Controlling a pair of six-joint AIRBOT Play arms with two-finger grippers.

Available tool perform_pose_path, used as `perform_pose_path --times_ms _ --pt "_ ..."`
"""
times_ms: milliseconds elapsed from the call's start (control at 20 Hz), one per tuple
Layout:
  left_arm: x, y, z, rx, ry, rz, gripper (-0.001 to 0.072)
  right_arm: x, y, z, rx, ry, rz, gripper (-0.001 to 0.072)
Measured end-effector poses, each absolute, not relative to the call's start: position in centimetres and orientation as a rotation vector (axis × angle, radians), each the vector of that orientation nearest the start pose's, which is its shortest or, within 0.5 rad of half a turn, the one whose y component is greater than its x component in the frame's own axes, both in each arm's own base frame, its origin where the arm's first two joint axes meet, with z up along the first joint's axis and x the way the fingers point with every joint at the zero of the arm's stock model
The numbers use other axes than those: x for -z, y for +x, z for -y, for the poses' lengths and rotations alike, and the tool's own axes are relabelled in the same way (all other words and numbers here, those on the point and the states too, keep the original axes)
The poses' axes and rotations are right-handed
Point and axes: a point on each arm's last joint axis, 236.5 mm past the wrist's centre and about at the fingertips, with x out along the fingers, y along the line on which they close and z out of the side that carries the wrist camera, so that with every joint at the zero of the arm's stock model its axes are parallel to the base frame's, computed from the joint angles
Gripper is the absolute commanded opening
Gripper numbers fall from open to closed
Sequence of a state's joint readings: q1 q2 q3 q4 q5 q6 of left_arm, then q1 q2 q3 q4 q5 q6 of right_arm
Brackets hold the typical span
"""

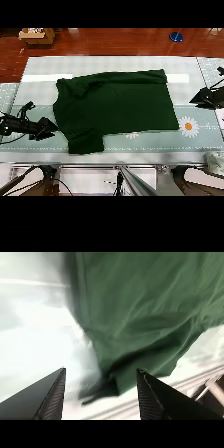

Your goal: Fold the shirts.

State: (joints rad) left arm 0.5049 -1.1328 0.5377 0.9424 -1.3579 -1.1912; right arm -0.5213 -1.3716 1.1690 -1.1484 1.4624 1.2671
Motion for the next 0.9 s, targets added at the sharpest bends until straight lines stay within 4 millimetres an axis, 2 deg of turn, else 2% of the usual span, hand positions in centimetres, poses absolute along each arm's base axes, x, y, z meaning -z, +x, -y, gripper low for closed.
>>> perform_pose_path --times_ms 250,350,450,500,550,600,800,900 --pt "8.7 21.8 5.0 0.242 -0.869 -1.512 0.0552 1.3 31.9 7.0 -0.117 0.563 -1.435 0.0484" --pt "9.4 22.0 5.8 0.253 -0.852 -1.523 0.0552 1.3 32.0 6.7 -0.125 0.577 -1.424 0.0484" --pt "9.9 22.0 7.5 0.289 -0.848 -1.552 0.0549 1.0 32.3 6.3 -0.14 0.599 -1.409 0.0484" --pt "10.2 22.0 8.2 0.3 -0.846 -1.565 0.0493 0.9 32.5 6.1 -0.146 0.608 -1.403 0.0484" --pt "10.7 22.1 8.7 0.296 -0.836 -1.574 0.0236 0.7 32.6 5.8 -0.155 0.619 -1.396 0.0484" --pt "11.5 22.5 8.8 0.276 -0.82 -1.57 0.0028 0.6 32.7 5.6 -0.162 0.628 -1.391 0.0484" --pt "12.2 22.7 9.6 0.274 -0.819 -1.584 0.0028 -0.2 32.8 5.5 -0.167 0.632 -1.366 0.0485" --pt "12.3 22.6 9.7 0.281 -0.822 -1.589 0.0028 -0.3 32.2 6.7 -0.133 0.618 -1.366 0.0491"
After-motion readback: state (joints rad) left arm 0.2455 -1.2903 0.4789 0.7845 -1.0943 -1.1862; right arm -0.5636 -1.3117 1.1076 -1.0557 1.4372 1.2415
